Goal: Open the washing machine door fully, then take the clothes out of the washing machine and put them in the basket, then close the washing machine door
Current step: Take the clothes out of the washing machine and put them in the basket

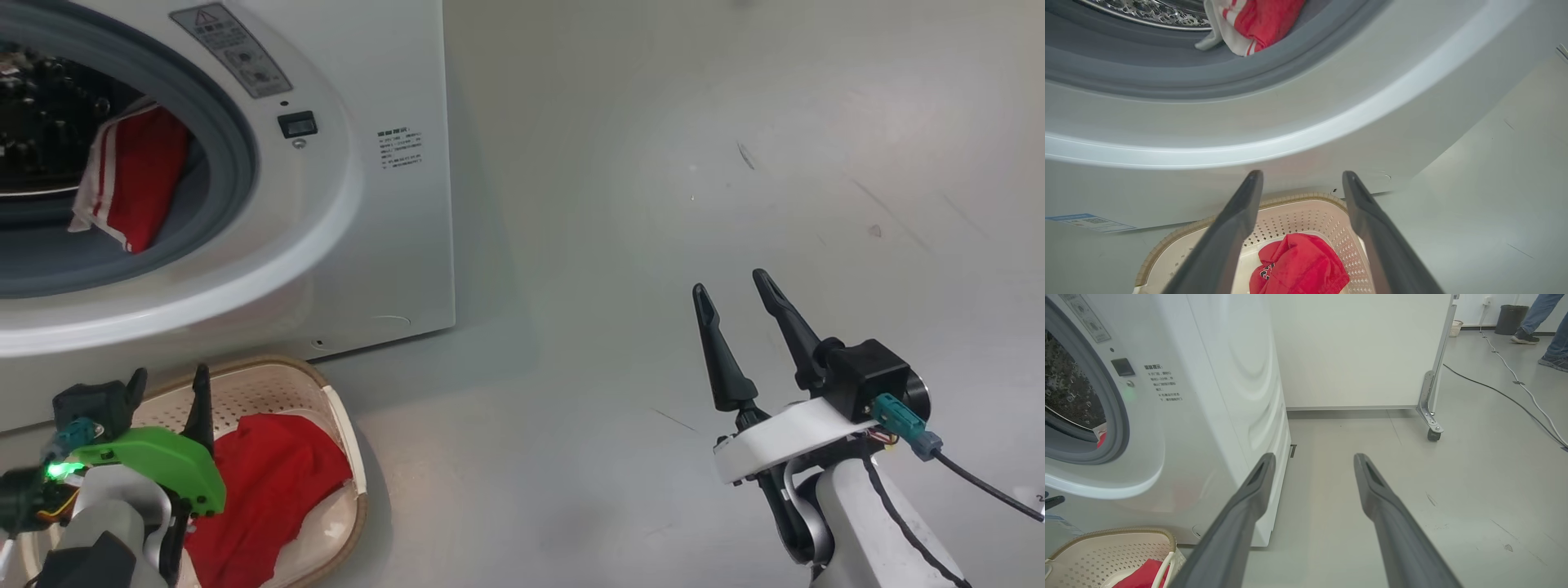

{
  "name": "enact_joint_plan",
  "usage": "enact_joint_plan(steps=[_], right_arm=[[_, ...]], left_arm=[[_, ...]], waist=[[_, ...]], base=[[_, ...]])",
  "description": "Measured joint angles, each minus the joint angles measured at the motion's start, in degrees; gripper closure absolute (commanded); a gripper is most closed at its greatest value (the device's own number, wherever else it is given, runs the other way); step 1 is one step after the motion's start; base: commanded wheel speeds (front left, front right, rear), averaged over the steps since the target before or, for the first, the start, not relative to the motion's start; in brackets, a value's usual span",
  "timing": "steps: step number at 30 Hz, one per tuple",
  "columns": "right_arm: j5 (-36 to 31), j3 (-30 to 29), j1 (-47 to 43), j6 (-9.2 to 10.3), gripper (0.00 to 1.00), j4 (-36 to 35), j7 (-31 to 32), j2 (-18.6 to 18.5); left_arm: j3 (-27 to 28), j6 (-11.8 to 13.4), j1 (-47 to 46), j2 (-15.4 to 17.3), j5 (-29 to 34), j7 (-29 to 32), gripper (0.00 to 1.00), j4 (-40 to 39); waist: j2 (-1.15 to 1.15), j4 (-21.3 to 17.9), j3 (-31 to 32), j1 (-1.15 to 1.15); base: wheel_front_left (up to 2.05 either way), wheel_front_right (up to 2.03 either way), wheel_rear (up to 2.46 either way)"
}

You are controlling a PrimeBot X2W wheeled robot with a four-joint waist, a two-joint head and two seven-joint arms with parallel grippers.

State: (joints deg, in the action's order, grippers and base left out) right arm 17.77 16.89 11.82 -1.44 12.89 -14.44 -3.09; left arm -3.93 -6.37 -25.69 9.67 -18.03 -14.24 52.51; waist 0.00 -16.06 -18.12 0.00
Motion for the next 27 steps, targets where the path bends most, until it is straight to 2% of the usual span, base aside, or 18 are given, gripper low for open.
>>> enact_joint_plan(steps=[6, 11, 27], right_arm=[[-0.31, -1.57, -1.75, -0.01, 0.00, 0.20, 0.00, -0.96], [-0.38, -2.36, -2.09, -0.01, 0.00, 0.04, 0.00, -1.63], [-0.81, -2.47, -5.14, -1.25, 0.00, -1.07, 0.00, -1.78]], left_arm=[[-1.97, -0.34, 0.05, -0.35, 1.66, -0.03, 0.00, -3.96], [-2.13, -0.51, 0.14, -1.42, 1.91, -0.02, 0.00, -10.46], [1.41, -0.52, 8.38, -2.54, 1.72, -0.03, 0.00, -22.82]], waist=[[0.00, 2.08, 3.30, 0.00], [0.00, 4.12, 5.46, 0.00], [0.00, 7.75, 9.97, 0.00]], base=[[0.00, 0.00, 0.00], [0.00, 0.00, 0.00], [0.00, 0.00, 0.00]])
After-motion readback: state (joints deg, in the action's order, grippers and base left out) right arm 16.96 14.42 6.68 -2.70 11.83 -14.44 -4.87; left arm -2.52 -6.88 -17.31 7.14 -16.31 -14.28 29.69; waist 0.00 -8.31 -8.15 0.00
